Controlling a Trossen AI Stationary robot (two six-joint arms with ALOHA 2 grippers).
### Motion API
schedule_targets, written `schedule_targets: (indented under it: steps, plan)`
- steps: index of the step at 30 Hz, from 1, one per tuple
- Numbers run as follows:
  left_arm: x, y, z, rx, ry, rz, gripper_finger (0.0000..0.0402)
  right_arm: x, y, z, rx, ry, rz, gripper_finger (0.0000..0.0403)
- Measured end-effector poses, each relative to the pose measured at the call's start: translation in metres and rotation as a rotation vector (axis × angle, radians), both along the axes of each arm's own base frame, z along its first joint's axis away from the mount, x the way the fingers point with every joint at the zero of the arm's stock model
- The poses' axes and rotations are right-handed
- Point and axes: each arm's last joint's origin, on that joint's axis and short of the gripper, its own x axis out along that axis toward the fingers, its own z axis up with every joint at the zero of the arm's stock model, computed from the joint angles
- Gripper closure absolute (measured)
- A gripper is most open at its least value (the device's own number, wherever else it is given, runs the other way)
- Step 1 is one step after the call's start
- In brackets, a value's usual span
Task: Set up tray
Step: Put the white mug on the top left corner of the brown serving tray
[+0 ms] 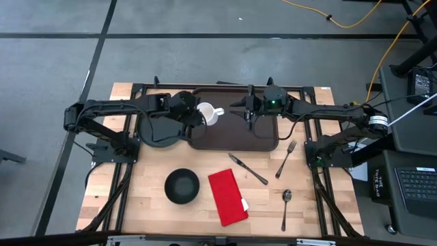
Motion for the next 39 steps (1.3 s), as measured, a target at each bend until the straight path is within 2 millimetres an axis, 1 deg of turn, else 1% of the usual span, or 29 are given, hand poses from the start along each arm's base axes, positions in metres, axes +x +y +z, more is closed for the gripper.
schedule_targets:
  steps: [2,4,7,8,10,13,18,21,24,27,33,35,39]
  plan:
    - [-0.002,0.007,0.000,0.006,0.007,0.015,0.0400,-0.002,0.000,-0.004,0.014,0.037,-0.001,0.0308]
    - [-0.004,0.014,0.000,0.018,0.008,0.025,0.0400,-0.004,0.001,-0.012,0.045,0.052,-0.008,0.0335]
    - [-0.008,0.027,-0.001,0.013,0.007,-0.015,0.0400,-0.008,0.002,-0.029,0.060,0.034,-0.016,0.0387]
    - [-0.009,0.031,-0.002,0.004,0.002,-0.036,0.0400,-0.010,0.002,-0.032,0.052,0.013,-0.018,0.0393]
    - [-0.011,0.039,-0.003,-0.017,-0.003,-0.052,0.0400,-0.013,0.001,-0.038,0.043,-0.025,-0.022,0.0391]
    - [-0.014,0.051,-0.006,-0.034,-0.002,-0.032,0.0400,-0.017,0.002,-0.047,0.035,-0.052,-0.023,0.0390]
    - [-0.014,0.069,-0.017,-0.021,0.041,-0.005,0.0400,-0.019,0.003,-0.052,0.016,-0.061,-0.018,0.0396]
    - [-0.010,0.081,-0.028,-0.028,0.056,0.017,0.0400,-0.019,0.003,-0.051,-0.004,-0.062,-0.014,0.0390]
    - [-0.007,0.095,-0.038,-0.023,0.100,0.020,0.0400,-0.019,0.003,-0.051,-0.024,-0.059,-0.009,0.0393]
    - [0.001,0.114,-0.035,-0.009,0.110,0.030,0.0400,-0.019,0.001,-0.051,-0.043,-0.056,-0.008,0.0398]
    - [0.011,0.150,-0.033,-0.030,0.171,0.052,0.0400,-0.022,-0.005,-0.054,-0.033,-0.034,-0.026,0.0392]
    - [0.014,0.159,-0.036,-0.029,0.175,0.040,0.0400,-0.022,-0.006,-0.055,-0.028,-0.025,-0.025,0.0396]
    - [0.015,0.167,-0.049,-0.059,0.186,-0.023,0.0400,-0.022,-0.005,-0.055,-0.018,-0.020,-0.001,0.0398]
